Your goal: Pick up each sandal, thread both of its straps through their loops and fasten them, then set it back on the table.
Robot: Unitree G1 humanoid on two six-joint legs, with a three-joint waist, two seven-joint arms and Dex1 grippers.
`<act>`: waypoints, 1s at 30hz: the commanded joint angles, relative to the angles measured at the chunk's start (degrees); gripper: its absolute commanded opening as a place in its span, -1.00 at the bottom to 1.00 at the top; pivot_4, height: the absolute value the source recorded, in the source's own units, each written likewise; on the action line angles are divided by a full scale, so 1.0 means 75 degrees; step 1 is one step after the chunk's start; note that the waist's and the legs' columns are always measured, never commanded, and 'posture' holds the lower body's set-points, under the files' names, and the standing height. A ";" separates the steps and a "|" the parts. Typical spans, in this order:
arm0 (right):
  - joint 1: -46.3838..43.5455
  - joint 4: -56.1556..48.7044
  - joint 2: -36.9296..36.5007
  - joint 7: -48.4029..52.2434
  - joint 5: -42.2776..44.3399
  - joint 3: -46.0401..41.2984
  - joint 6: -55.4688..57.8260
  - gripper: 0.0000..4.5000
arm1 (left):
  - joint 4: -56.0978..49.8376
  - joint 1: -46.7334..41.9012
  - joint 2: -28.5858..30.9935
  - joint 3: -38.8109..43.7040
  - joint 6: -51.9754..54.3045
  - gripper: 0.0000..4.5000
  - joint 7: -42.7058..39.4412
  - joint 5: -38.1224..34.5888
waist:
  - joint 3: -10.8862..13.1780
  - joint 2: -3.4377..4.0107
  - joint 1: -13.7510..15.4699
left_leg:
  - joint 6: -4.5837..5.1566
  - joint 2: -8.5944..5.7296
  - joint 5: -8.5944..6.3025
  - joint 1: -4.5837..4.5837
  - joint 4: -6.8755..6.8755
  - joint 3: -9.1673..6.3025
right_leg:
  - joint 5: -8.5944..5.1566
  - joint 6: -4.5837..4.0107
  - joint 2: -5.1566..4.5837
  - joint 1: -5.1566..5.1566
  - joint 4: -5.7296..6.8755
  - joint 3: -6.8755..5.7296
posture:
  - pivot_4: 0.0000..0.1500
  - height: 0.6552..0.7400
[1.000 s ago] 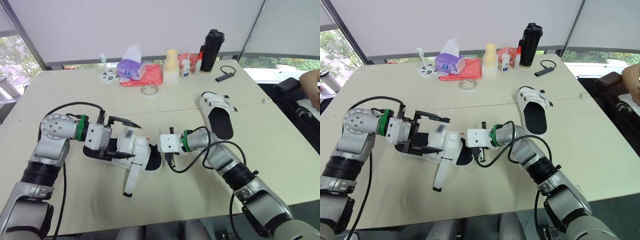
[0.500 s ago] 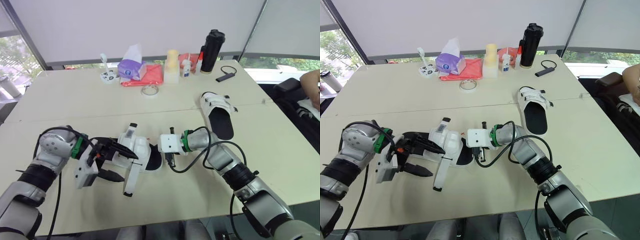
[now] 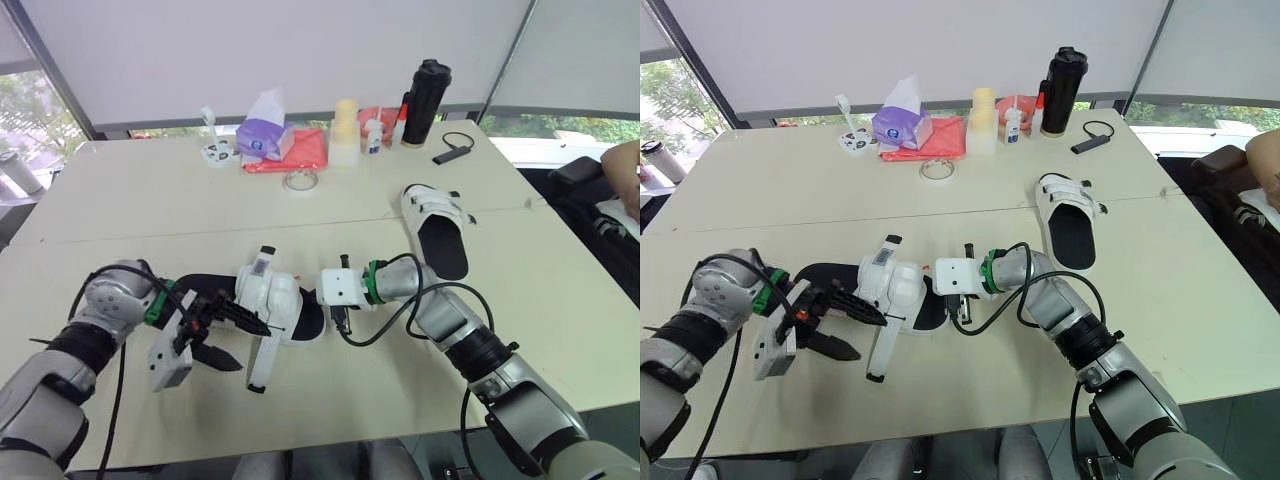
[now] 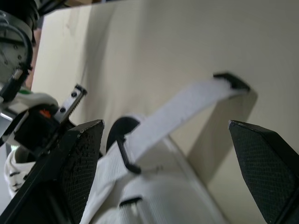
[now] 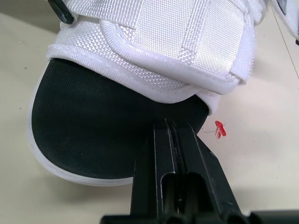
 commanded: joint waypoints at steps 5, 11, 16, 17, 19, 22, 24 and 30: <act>0.0184 0.0062 -0.0044 0.0057 -0.0146 0.0172 0.0192 -1.00 | 0.0373 -0.0001 -0.0391 -0.0091 -0.0528 0.96 0.1257 0.0861 | 0.0000 0.0000 0.0004 | 0.0001 0.0000 0.0000 0.0000 0.0002 -0.0001 | 0.0000 0.0007 0.0000 0.0002 0.0005 -0.0001 | 1.00 1.00; 0.0203 0.0009 -0.0080 0.0072 -0.0131 0.0168 0.0234 -1.00 | 0.0250 0.0031 -0.0598 -0.0184 -0.0657 0.96 0.2310 0.1583 | 0.0000 0.0000 0.0003 | 0.0001 -0.0001 -0.0001 0.0000 0.0003 -0.0002 | 0.0011 0.0027 0.0001 0.0001 0.0007 0.0000 | 1.00 1.00; 0.0228 -0.0019 -0.0108 0.0078 -0.0130 0.0160 0.0247 -1.00 | 0.0158 0.0013 -0.0444 -0.0454 -0.0714 0.96 0.3013 0.2097 | 0.0000 0.0000 0.0005 | 0.0001 -0.0002 -0.0001 0.0000 0.0003 -0.0002 | 0.0012 0.0029 0.0002 0.0002 0.0007 -0.0001 | 1.00 1.00; 0.0236 -0.0027 -0.0110 0.0075 -0.0132 0.0159 0.0256 -1.00 | 0.0047 0.0037 -0.0316 -0.0681 -0.0714 0.96 0.3139 0.2092 | 0.0000 0.0000 0.0005 | 0.0001 -0.0002 -0.0001 0.0000 0.0003 -0.0002 | 0.0011 0.0029 0.0002 0.0002 0.0007 -0.0001 | 1.00 1.00; 0.0246 -0.0035 -0.0104 0.0063 -0.0133 0.0158 0.0271 -1.00 | -0.0109 0.0054 -0.0106 -0.1046 -0.0714 0.96 0.3389 0.2107 | 0.0000 0.0000 0.0001 | 0.0001 -0.0002 -0.0001 0.0000 0.0003 -0.0002 | 0.0011 0.0029 0.0002 0.0003 0.0007 0.0000 | 1.00 1.00; 0.0256 -0.0053 -0.0082 0.0048 -0.0134 0.0164 0.0293 -1.00 | -0.0220 -0.0011 0.0109 -0.1415 -0.0714 0.96 0.3735 0.2160 | 0.0000 0.0000 0.0006 | 0.0001 -0.0002 -0.0001 0.0000 0.0002 -0.0004 | 0.0010 0.0032 0.0002 0.0003 0.0008 0.0000 | 1.00 1.00; 0.0263 -0.0066 -0.0074 0.0042 -0.0131 0.0165 0.0305 -1.00 | -0.0268 -0.0096 0.0187 -0.1570 -0.0714 0.73 0.3959 0.2219 | 0.0000 0.0000 0.0007 | 0.0001 -0.0002 -0.0001 0.0001 0.0003 -0.0005 | 0.0010 0.0031 0.0002 0.0004 0.0009 0.0000 | 1.00 1.00; 0.0292 -0.0109 -0.0053 0.0016 -0.0124 0.0168 0.0351 -1.00 | -0.0430 -0.0195 0.0159 -0.1733 -0.0391 -0.52 0.4496 0.2263 | 0.0000 0.0000 0.0008 | 0.0001 -0.0003 -0.0001 0.0001 0.0004 -0.0006 | 0.0010 0.0032 0.0002 0.0005 0.0009 -0.0001 | 1.00 1.00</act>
